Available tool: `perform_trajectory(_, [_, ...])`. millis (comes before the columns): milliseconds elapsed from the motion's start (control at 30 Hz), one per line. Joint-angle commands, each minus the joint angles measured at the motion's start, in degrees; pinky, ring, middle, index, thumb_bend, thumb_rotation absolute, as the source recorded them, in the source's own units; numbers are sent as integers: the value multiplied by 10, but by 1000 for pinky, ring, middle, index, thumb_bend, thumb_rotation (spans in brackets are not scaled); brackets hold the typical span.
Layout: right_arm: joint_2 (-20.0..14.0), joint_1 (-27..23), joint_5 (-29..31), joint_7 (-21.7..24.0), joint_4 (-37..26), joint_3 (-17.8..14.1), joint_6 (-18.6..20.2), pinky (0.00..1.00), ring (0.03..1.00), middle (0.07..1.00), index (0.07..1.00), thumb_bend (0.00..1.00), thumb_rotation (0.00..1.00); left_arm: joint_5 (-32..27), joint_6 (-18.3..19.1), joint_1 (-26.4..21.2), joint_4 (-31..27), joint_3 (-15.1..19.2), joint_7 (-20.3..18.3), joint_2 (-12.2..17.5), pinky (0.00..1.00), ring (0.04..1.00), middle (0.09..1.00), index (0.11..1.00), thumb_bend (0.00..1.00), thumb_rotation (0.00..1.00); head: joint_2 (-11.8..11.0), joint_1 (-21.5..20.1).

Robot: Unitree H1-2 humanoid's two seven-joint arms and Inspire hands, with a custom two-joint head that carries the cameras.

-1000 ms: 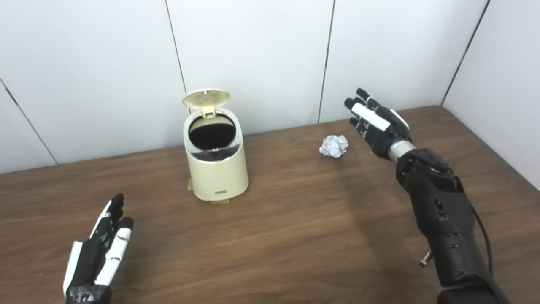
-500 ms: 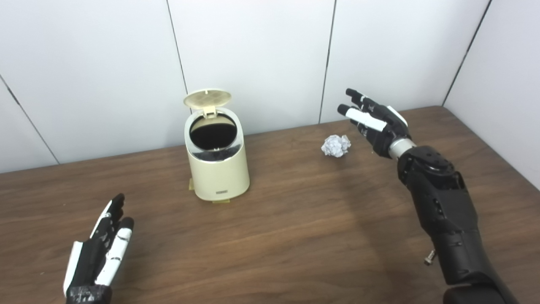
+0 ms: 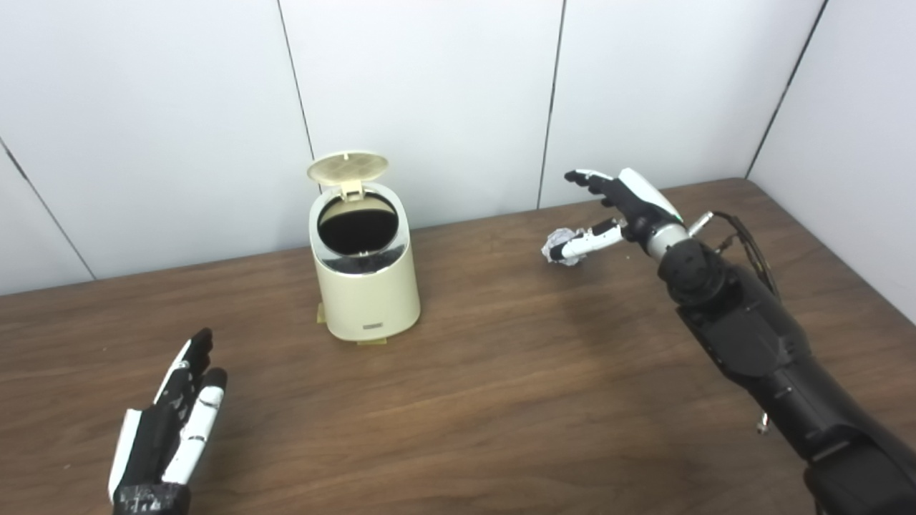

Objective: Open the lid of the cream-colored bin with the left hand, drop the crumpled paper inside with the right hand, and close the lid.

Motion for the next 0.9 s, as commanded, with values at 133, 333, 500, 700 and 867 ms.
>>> perform_trajectory(133, [-29, -59, -64, 14, 20, 18, -30, 743, 838, 861, 840, 1000, 179, 5, -2, -12, -24, -1, 3, 1, 1000, 1000, 979, 989, 492, 700, 6, 3])
perform_trajectory(333, [-32, -80, -89, 49, 49, 34, -38, 774, 878, 889, 842, 1000, 183, 4, 7, -16, -31, 0, 4, 1, 1000, 1000, 979, 988, 510, 695, 14, 8])
perform_trajectory(500, [-37, -99, -101, 86, 68, 49, -44, 573, 796, 911, 819, 1000, 158, 6, 15, -19, -36, 0, 8, -4, 1000, 1000, 979, 971, 511, 675, 14, 13])
perform_trajectory(700, [-41, -112, -125, 127, 71, 66, -30, 438, 699, 823, 798, 1000, 168, 4, 13, -19, -36, -3, 7, -7, 1000, 1000, 981, 971, 506, 679, 23, 17])
perform_trajectory(867, [-38, -113, -123, 146, 74, 66, -40, 163, 293, 379, 795, 1000, 124, 2, 11, -18, -35, -3, 8, -11, 1000, 1000, 982, 972, 541, 672, 27, 19])
